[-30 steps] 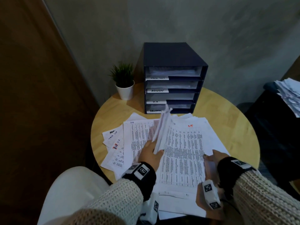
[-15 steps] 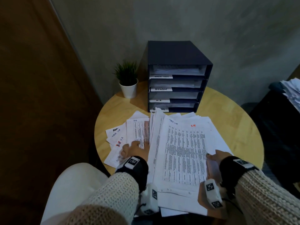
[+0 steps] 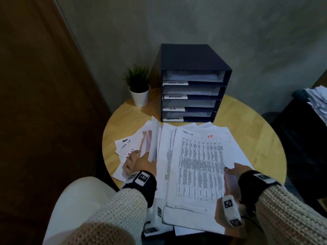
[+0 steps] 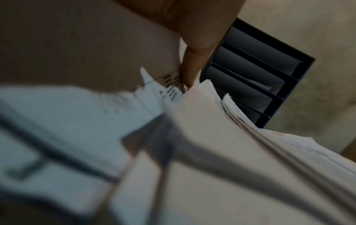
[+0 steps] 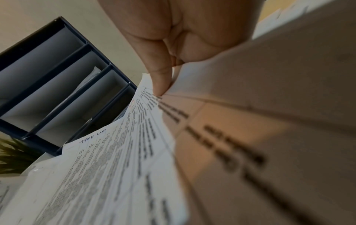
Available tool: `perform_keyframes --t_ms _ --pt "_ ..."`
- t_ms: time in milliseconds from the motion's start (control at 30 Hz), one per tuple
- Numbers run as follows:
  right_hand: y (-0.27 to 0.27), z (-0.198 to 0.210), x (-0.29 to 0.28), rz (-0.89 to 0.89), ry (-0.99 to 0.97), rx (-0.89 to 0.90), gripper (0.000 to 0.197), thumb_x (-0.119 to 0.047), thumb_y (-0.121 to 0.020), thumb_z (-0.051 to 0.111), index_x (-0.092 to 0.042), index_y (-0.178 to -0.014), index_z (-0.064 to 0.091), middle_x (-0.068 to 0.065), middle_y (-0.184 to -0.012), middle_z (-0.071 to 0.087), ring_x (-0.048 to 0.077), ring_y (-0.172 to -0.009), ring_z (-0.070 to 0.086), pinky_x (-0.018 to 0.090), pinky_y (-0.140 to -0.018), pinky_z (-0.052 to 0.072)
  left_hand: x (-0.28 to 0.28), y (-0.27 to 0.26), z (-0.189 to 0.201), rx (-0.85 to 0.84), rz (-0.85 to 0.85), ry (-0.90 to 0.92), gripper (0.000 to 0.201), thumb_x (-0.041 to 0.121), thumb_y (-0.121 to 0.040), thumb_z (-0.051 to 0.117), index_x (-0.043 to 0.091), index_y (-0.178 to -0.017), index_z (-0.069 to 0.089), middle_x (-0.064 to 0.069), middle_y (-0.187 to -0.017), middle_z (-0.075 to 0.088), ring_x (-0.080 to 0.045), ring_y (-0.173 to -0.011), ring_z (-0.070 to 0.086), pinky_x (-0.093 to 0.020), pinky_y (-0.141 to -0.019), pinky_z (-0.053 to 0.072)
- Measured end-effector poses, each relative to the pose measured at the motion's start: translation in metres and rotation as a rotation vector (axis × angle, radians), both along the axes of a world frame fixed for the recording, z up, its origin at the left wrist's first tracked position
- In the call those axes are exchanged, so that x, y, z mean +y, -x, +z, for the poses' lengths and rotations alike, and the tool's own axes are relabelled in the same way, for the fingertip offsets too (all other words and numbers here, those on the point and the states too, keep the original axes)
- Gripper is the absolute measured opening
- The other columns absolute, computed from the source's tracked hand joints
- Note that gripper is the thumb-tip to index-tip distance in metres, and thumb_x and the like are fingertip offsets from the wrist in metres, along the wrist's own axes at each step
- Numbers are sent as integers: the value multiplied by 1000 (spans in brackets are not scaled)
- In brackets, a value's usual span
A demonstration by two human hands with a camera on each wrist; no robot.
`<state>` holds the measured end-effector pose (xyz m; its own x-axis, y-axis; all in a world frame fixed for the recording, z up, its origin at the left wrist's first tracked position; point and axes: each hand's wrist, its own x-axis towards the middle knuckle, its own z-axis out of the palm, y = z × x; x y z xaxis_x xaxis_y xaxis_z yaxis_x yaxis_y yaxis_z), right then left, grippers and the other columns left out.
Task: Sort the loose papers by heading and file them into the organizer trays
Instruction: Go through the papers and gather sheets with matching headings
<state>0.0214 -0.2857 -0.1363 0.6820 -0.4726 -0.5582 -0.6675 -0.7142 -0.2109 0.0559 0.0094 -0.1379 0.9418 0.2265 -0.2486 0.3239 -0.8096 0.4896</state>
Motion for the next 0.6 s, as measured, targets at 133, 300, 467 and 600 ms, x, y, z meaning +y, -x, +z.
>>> perform_keyframes --t_ms 133,300,467,600 --pt "-1 0 0 -6 3 5 68 -45 -100 35 -7 -151 12 11 -158 19 25 -144 27 25 -111 29 -5 -2 -1 -81 -95 324 29 22 -92 54 29 -119 64 -9 -145 36 -26 -134 38 -31 -108 35" --pt "0 -1 -1 -12 4 0 69 -45 -100 36 -5 -151 13 11 -157 20 25 -144 27 25 -111 28 -18 6 8 -134 -169 507 34 9 -93 51 24 -122 61 -1 -127 54 -19 -109 57 -16 -87 39" --pt "0 -1 0 -12 -2 -5 68 -44 -100 35 -6 -151 11 12 -158 17 25 -144 25 25 -112 27 -24 11 10 -222 -264 397 52 9 -99 38 35 -144 31 2 -149 32 -12 -129 41 -10 -94 23" --pt "1 -3 -1 -14 -2 -12 67 -42 -100 36 -4 -150 15 12 -157 19 25 -144 27 25 -111 27 -22 8 7 -127 -307 359 53 9 -101 33 40 -143 26 0 -158 11 -12 -135 36 -12 -101 25"
